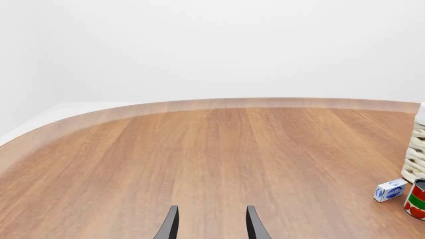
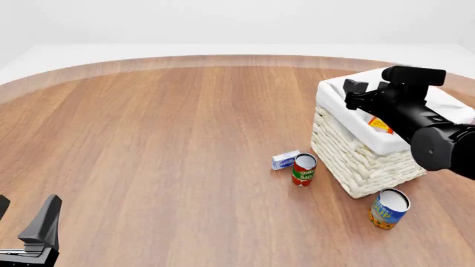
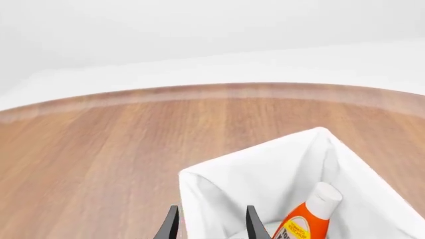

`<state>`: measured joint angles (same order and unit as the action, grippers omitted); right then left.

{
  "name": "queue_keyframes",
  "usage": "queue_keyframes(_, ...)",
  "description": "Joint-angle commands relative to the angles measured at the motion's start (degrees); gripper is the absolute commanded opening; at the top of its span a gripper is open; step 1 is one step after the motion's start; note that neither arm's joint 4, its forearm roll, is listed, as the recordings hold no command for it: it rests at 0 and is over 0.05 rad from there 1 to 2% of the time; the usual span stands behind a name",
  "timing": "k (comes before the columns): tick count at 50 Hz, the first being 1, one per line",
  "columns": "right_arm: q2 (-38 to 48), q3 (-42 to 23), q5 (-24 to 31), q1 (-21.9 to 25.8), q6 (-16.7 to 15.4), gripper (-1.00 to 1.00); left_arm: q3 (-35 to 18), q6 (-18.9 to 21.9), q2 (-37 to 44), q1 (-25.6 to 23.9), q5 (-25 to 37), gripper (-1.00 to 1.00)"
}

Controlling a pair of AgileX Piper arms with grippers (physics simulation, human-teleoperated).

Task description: Pick up the ketchup, and put it in the basket.

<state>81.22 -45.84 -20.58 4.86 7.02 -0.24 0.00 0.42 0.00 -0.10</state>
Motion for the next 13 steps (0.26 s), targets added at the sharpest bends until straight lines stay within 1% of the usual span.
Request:
queue_keyframes(1, -0.3, 0.9, -0.6, 1.8, -0.3, 1.0, 0.0, 0.0, 0.0, 0.0, 0.0, 1.0)
queue_keyframes(13, 0.2, 1.5, -1.4, 4.0, -0.6, 1.0, 0.0, 0.0, 0.0, 0.0, 0.0, 1.0)
